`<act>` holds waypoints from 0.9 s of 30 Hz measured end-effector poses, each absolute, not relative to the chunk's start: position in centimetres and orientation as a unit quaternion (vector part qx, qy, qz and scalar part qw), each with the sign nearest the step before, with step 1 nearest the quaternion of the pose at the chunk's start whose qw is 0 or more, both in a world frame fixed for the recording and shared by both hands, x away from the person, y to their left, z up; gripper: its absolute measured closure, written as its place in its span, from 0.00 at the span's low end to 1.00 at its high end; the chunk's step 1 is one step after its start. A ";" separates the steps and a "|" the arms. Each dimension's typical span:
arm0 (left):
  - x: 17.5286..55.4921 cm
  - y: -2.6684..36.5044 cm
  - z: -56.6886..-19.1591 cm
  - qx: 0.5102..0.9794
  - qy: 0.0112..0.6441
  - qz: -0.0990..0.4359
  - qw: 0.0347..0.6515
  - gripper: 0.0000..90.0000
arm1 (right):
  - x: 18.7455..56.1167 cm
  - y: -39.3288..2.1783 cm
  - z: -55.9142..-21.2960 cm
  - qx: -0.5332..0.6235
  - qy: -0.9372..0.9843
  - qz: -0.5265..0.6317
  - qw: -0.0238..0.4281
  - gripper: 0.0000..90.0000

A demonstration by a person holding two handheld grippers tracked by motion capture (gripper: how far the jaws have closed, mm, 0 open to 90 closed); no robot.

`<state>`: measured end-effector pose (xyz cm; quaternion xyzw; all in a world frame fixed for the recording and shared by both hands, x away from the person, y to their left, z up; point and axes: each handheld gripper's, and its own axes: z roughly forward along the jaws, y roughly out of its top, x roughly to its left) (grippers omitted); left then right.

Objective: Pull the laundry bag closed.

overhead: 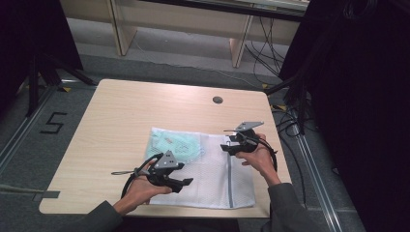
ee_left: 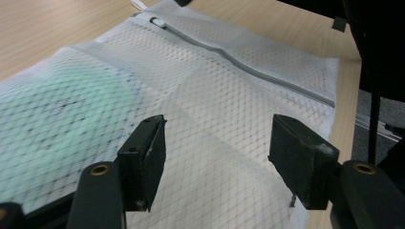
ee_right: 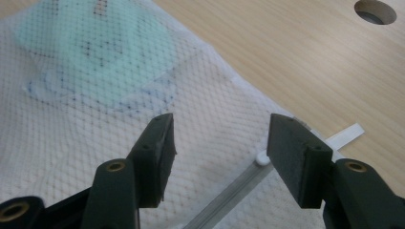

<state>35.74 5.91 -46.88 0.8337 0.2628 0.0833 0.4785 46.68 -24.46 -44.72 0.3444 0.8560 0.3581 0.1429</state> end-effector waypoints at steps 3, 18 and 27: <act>35.6 6.5 -47.1 0.831 0.274 0.091 0.476 0.39 | 46.1 -24.5 -44.5 0.335 0.862 0.355 0.139 0.46; 34.8 9.3 -46.6 0.827 0.289 0.094 0.473 0.34 | 43.2 -24.3 -44.5 0.333 0.860 0.366 0.123 0.40; 34.2 10.4 -46.4 0.824 0.299 0.100 0.472 0.32 | 41.6 -24.2 -45.2 0.327 0.861 0.371 0.120 0.38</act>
